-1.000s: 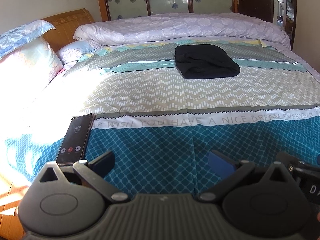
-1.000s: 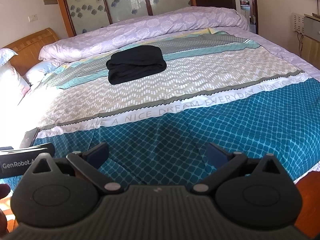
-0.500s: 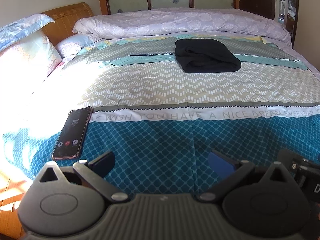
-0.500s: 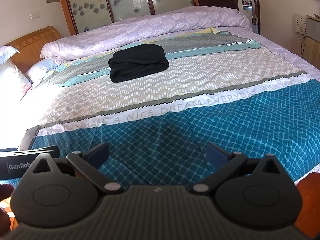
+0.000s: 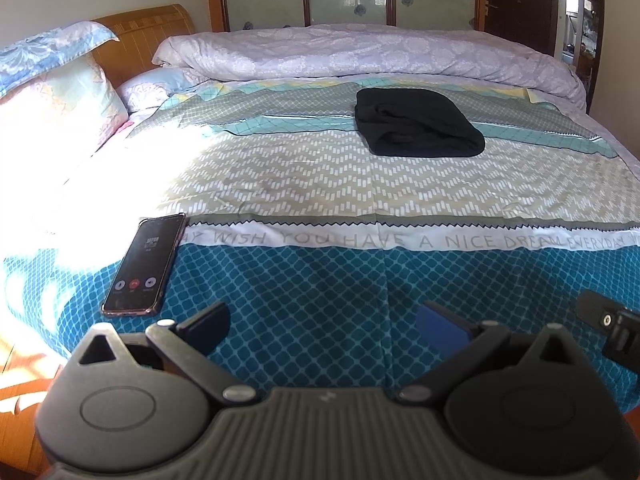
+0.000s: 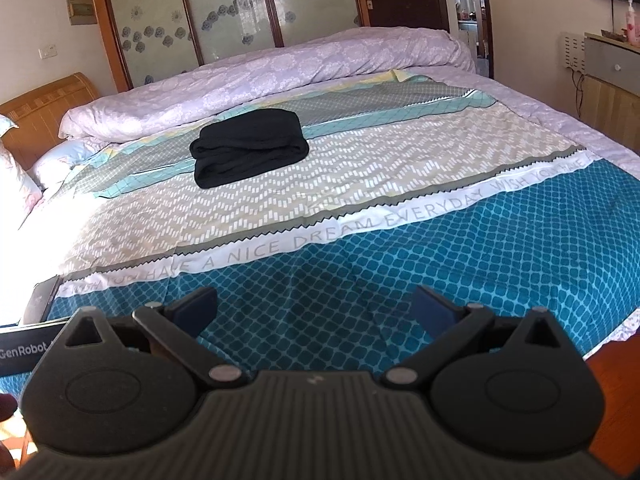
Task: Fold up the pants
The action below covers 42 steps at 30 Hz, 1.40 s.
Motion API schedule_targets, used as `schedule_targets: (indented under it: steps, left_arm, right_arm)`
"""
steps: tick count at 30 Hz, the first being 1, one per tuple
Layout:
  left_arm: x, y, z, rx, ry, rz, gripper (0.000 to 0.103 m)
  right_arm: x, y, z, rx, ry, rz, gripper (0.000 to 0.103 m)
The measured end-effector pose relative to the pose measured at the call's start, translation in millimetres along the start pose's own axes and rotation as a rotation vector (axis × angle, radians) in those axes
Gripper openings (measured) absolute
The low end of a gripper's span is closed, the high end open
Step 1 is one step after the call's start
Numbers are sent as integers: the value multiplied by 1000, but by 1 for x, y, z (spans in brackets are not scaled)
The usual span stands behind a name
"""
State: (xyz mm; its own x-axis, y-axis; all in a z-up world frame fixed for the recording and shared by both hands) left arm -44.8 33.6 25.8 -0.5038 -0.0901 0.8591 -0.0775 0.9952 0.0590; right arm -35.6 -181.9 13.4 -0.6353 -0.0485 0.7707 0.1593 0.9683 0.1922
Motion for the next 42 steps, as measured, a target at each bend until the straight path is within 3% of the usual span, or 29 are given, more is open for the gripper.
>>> schedule_targets:
  steps: [19, 33, 42]
  left_arm:
    - [0, 1, -2, -32, -28, -89, 103]
    - [-2, -5, 1, -56, -21, -47, 103]
    - [-1, -2, 0, -55, -27, -70, 103]
  right_arm:
    - [-5, -1, 6, -2, 28, -17, 103]
    - [-5, -4, 6, -12, 22, -29, 103]
    - [-5, -3, 7, -11, 23, -33, 103]
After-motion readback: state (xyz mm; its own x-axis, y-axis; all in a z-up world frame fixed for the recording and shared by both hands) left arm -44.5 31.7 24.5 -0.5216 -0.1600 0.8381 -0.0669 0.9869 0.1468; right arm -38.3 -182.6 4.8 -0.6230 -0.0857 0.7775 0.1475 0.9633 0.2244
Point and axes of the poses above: each gripper's, at about its wrist camera, not at the fingertips, and x roughly against the way its jaws point, y to its left, z to its underside, the point moved 7 cm from there along -x, roughly the way its jaws point, and after that the axes turned 15 degrees about y, right-handed, at the moved point
